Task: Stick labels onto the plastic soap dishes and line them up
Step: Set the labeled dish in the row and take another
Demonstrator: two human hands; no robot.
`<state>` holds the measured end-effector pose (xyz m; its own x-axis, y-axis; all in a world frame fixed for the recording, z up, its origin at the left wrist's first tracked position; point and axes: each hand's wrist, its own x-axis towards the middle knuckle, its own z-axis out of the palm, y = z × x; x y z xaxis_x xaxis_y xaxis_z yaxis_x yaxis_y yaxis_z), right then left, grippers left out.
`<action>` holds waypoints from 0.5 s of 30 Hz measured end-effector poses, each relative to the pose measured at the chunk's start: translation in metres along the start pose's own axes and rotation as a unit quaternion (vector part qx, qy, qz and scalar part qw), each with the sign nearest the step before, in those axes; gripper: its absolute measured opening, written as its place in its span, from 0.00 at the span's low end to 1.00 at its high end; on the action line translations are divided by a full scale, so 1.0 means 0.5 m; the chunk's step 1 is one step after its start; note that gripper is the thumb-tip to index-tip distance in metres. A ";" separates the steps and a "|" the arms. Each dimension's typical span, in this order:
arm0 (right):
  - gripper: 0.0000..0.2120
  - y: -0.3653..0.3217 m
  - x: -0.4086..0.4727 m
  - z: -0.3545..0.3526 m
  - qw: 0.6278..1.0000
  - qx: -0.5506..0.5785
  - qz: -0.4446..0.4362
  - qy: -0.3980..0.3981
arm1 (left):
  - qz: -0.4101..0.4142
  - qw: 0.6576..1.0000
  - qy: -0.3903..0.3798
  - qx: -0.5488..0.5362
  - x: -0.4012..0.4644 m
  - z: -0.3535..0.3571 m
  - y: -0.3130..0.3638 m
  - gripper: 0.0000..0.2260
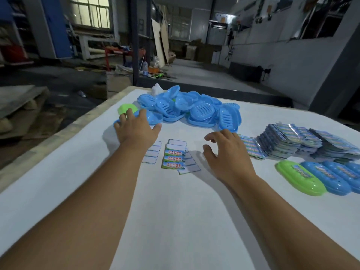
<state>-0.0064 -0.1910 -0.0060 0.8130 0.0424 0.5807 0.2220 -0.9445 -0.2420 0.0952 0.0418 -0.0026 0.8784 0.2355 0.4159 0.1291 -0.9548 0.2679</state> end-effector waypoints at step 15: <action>0.10 0.011 -0.001 0.016 0.995 0.086 0.045 -0.010 | 0.010 0.993 0.040 -0.110 0.019 0.016 0.001 0.19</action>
<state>-0.0012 -0.1936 -0.0135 0.8439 -0.0314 0.5356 0.2353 -0.8755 -0.4221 0.1072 0.0420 -0.0053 0.8391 0.2384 0.4890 -0.0004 -0.8985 0.4389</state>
